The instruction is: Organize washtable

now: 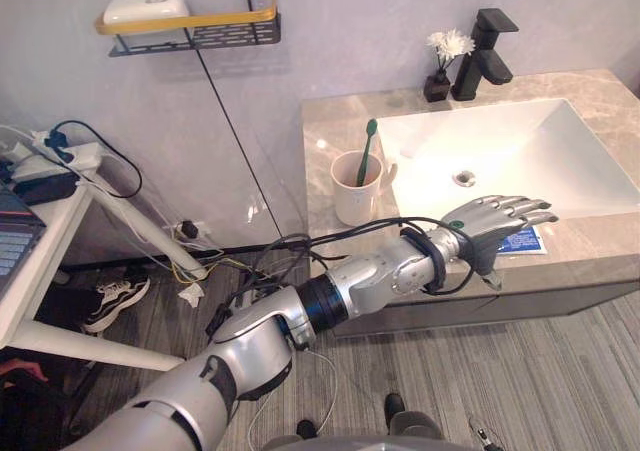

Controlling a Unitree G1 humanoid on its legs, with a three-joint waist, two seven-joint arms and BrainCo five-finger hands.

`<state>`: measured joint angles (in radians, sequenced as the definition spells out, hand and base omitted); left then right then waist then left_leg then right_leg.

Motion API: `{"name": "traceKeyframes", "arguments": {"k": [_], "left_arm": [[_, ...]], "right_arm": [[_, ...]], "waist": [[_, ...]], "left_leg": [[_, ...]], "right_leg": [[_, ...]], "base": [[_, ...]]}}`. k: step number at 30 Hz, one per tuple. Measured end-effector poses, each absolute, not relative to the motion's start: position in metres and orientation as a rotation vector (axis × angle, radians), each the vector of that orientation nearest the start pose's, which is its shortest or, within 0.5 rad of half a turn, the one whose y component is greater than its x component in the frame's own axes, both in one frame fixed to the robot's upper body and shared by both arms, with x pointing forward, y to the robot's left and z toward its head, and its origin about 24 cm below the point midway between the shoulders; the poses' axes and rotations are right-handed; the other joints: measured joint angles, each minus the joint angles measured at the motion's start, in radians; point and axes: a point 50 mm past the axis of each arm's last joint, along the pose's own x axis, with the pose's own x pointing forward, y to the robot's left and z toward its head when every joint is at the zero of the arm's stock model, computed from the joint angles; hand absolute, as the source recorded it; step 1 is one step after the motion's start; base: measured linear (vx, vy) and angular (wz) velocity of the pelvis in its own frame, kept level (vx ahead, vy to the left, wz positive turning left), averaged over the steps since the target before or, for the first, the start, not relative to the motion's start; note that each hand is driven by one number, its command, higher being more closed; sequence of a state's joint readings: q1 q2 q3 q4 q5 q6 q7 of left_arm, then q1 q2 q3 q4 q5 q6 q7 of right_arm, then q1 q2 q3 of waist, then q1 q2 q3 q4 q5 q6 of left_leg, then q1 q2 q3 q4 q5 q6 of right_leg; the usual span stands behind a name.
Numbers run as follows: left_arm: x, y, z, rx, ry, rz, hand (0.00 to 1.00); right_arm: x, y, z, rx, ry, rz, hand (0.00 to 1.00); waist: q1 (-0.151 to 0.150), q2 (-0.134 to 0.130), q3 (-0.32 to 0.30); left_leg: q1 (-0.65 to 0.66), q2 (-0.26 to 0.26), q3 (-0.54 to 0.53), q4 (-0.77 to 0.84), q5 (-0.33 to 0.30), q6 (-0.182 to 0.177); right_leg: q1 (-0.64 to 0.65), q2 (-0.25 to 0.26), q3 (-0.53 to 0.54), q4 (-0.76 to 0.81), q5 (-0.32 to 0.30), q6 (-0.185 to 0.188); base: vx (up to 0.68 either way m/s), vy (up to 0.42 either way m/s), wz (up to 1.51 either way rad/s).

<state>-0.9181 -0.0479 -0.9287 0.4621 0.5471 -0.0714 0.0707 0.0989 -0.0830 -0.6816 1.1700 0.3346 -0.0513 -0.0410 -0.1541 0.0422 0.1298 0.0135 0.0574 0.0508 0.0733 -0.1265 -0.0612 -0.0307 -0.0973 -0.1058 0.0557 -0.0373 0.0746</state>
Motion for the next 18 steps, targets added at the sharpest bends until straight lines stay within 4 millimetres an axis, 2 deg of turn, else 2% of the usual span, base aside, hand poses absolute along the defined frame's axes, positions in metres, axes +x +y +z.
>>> {"name": "traceKeyframes", "arguments": {"k": [5,9,14,18], "left_arm": [[0.289,-0.092,0.146,1.077,-0.754,-0.793,0.0],[0.297,-0.086,0.133,1.124,-0.697,-0.786,0.0],[0.301,-0.064,0.094,1.112,-0.533,-0.769,0.0],[0.302,-0.062,0.093,1.108,-0.53,-0.767,0.0]], "right_arm": [[0.032,-0.252,-0.164,0.588,1.036,-0.986,0.0],[0.03,-0.252,-0.164,0.596,1.035,-1.002,0.0],[0.042,-0.256,-0.163,0.647,0.983,-1.046,0.0],[0.055,-0.254,-0.162,0.659,0.962,-1.029,0.0]], "waist": [[-0.005,0.009,0.042],[-0.007,0.009,0.046],[-0.018,0.013,0.06],[-0.017,0.005,0.07]], "left_leg": [[0.003,0.002,0.001,0.0,-0.011,0.006],[0.003,0.001,0.004,0.0,-0.011,0.006],[0.037,0.001,0.016,-0.023,-0.01,0.005],[0.053,0.0,0.02,-0.038,-0.009,0.004]], "right_leg": [[-0.001,0.002,0.005,0.005,0.002,0.004],[-0.001,0.002,0.005,0.005,0.003,0.005],[0.026,0.003,0.008,-0.013,0.005,0.006],[0.046,0.004,0.007,-0.039,0.014,0.006]], "base": [[-0.04,0.009,-0.01],[0.0,0.0,0.0],[0.03,0.004,-0.05],[0.01,0.0,-0.01]]}}
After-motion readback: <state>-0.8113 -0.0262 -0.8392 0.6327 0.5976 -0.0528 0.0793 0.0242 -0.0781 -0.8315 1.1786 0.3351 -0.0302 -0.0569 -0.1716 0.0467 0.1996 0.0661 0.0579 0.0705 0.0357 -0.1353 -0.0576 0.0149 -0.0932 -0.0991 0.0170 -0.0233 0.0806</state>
